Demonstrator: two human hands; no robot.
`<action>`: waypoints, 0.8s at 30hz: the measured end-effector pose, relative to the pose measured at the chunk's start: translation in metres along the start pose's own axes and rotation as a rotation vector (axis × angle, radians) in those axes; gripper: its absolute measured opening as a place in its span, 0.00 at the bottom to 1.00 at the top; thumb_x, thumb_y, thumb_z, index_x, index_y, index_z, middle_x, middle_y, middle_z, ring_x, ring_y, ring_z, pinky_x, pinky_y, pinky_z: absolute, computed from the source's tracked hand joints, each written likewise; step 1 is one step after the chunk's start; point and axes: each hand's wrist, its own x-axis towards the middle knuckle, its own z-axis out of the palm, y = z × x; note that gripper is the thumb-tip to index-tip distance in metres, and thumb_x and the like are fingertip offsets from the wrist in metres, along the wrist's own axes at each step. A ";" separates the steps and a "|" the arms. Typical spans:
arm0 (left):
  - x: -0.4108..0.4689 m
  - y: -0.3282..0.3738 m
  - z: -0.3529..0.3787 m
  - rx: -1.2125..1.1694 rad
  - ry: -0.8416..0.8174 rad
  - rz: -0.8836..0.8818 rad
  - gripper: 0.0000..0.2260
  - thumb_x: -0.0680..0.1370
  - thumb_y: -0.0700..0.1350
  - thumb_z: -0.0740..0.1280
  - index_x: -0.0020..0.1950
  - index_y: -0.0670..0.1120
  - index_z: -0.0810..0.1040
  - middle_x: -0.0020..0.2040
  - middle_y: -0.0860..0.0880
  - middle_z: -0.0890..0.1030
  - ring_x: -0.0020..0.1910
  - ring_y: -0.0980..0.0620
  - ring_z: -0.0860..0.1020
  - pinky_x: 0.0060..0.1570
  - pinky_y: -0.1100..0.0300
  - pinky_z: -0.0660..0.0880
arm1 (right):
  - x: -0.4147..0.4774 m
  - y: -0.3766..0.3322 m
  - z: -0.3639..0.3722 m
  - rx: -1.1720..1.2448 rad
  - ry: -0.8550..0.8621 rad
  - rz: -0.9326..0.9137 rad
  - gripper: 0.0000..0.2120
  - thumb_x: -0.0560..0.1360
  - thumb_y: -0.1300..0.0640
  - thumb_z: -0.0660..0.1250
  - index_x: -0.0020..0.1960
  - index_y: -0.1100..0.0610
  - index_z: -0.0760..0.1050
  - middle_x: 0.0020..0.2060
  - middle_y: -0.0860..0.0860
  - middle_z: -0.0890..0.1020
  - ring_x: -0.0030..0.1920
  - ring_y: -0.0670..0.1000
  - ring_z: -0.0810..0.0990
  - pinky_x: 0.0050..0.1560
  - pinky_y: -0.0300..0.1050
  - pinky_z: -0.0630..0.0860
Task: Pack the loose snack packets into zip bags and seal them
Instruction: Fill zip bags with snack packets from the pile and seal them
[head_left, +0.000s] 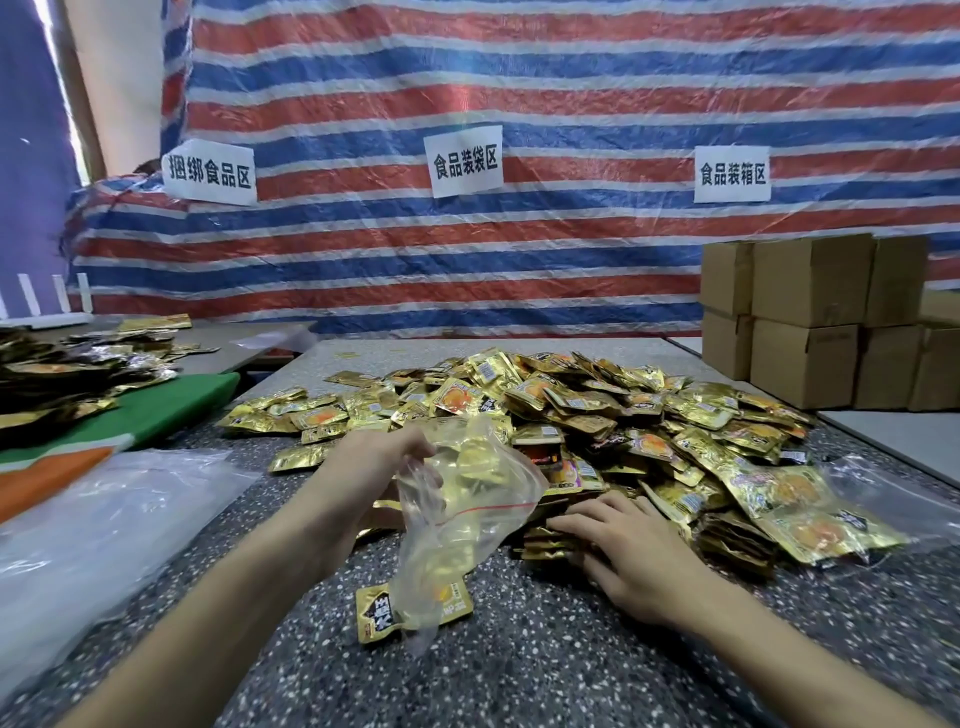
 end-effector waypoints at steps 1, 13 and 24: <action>0.001 -0.001 0.000 0.004 0.004 0.001 0.07 0.76 0.42 0.67 0.41 0.39 0.80 0.38 0.43 0.82 0.42 0.41 0.80 0.45 0.47 0.78 | 0.001 0.001 0.001 0.012 0.060 0.003 0.20 0.82 0.44 0.58 0.75 0.39 0.66 0.69 0.35 0.72 0.68 0.44 0.66 0.63 0.44 0.63; 0.000 -0.004 0.009 -0.020 -0.019 -0.018 0.08 0.78 0.41 0.67 0.42 0.40 0.80 0.39 0.42 0.82 0.30 0.48 0.80 0.23 0.60 0.75 | 0.028 -0.019 -0.111 1.317 0.559 0.647 0.17 0.83 0.50 0.62 0.44 0.58 0.82 0.39 0.53 0.87 0.41 0.53 0.84 0.40 0.49 0.75; -0.005 -0.001 0.026 -0.081 -0.027 0.006 0.14 0.81 0.45 0.65 0.48 0.32 0.79 0.37 0.39 0.82 0.29 0.45 0.81 0.26 0.55 0.79 | 0.018 -0.071 -0.143 1.580 0.173 0.547 0.13 0.82 0.53 0.63 0.49 0.63 0.79 0.39 0.57 0.87 0.35 0.58 0.87 0.34 0.54 0.84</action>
